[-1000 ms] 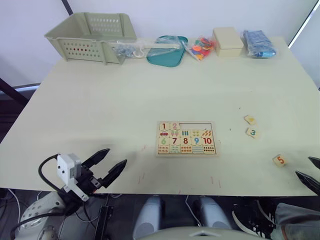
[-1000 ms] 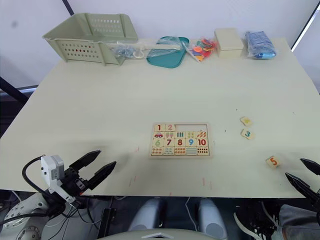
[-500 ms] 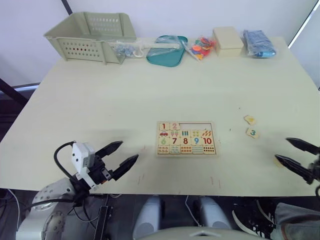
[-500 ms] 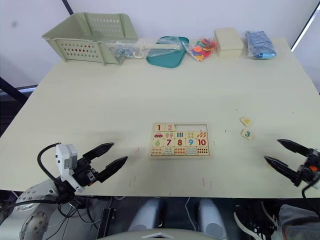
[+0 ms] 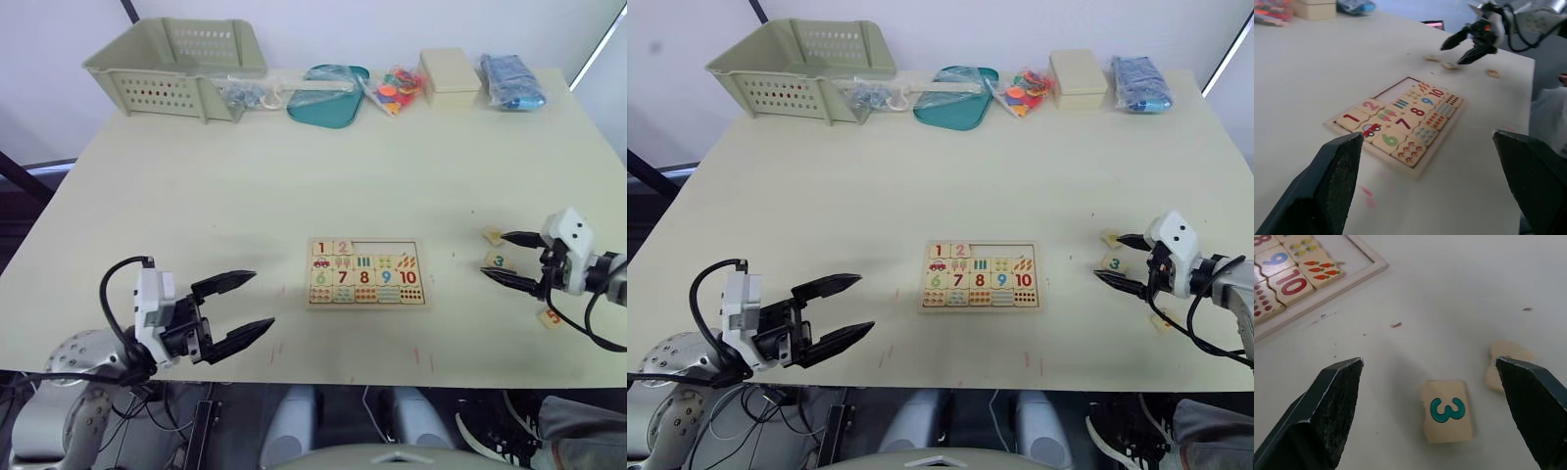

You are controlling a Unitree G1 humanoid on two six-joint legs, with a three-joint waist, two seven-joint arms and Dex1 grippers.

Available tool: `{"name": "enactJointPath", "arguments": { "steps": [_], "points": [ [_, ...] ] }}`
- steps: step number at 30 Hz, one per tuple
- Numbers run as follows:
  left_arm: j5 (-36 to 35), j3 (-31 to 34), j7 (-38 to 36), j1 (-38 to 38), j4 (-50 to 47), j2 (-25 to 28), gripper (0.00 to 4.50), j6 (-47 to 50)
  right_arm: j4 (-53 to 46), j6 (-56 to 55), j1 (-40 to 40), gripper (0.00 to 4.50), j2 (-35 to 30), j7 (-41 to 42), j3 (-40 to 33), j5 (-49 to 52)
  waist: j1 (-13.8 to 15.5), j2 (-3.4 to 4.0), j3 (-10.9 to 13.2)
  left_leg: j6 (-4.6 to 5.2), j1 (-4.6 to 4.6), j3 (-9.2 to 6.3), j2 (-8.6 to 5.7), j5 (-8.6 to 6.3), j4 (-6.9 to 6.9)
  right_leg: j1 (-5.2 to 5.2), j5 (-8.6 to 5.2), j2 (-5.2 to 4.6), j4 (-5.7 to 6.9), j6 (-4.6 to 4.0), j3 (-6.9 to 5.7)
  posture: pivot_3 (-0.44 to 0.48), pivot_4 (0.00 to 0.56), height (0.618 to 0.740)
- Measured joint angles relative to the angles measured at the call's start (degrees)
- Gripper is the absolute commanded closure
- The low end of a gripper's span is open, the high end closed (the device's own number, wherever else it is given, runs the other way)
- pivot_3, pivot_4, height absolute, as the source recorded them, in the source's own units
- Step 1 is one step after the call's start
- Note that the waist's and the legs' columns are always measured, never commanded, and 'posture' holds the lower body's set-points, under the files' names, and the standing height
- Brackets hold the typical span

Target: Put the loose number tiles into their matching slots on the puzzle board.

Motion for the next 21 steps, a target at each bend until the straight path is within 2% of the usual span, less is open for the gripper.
{"name": "enactJointPath", "arguments": {
  "steps": [4, 9, 15, 16, 17, 19, 21],
  "points": [
    [-4.86, 2.08, -4.48, -1.46, 0.93, 2.04, 0.05, 0.41, 0.62, 2.2, -0.33, 0.0, -0.5, -0.2, -0.01, -0.4, 0.01, -0.02, 0.01, 0.0, 0.01, -0.01, 0.0, 0.0, 0.01, 0.0, 0.0, 0.01, 0.02, 0.0, -0.02, 0.0, 0.15, 0.74],
    [-4.24, 1.39, -5.07, -3.64, 3.85, 2.12, 0.05, 0.05, 3.84, 1.2, 0.66, 0.0, -0.5, -1.17, -0.39, -1.61, -0.13, -0.02, 0.01, 0.0, 0.0, 0.02, -0.01, 0.0, 0.01, -0.02, 0.0, 0.02, 0.03, 0.0, 0.01, 0.0, 0.15, 0.74],
    [-4.01, 0.7, -4.59, -4.56, 4.16, 1.98, 0.05, 0.05, 3.3, 2.21, 2.55, 0.0, 0.29, -3.24, -1.29, -1.47, -0.28, -0.02, 0.01, 0.01, 0.01, 0.0, 0.0, 0.0, 0.01, -0.04, 0.01, 0.01, 0.06, 0.0, 0.04, 0.0, 0.15, 0.74],
    [-3.99, 0.6, -4.43, -4.61, 4.11, 1.9, 0.0, 0.05, 3.3, 2.4, 2.51, 0.52, 0.79, -3.69, -1.29, -1.43, -0.33, -0.02, 0.01, 0.01, 0.02, 0.01, 0.0, 0.0, 0.01, -0.03, 0.01, 0.02, 0.06, 0.0, 0.04, 0.0, 0.15, 0.74],
    [-3.99, 0.43, -4.38, -4.57, 4.05, 1.76, 0.0, 0.09, 3.29, 2.66, 2.42, 0.79, 1.54, -4.46, -1.37, -1.36, -0.39, -0.02, 0.01, 0.01, 0.02, 0.01, 0.01, 0.0, 0.01, -0.03, 0.01, 0.03, 0.07, 0.0, 0.04, 0.0, 0.15, 0.74],
    [-4.05, 0.23, -4.37, -4.42, 3.86, 1.71, 0.0, 0.28, 2.63, 3.49, 2.37, 1.8, 2.04, -5.5, -1.48, -1.28, -0.53, -0.02, 0.01, 0.01, 0.02, 0.0, 0.01, 0.0, 0.01, -0.03, 0.01, 0.03, 0.09, 0.0, 0.03, 0.0, 0.15, 0.74],
    [-4.17, 0.17, -4.37, -4.26, 3.02, 1.72, 0.0, 0.4, 1.46, 3.92, 2.73, 1.8, 2.65, -6.15, -1.44, -1.26, -0.8, -0.02, 0.01, 0.0, 0.0, -0.02, 0.01, 0.0, 0.0, -0.04, 0.01, 0.03, 0.08, 0.0, 0.01, 0.0, 0.15, 0.74]
  ]
}}
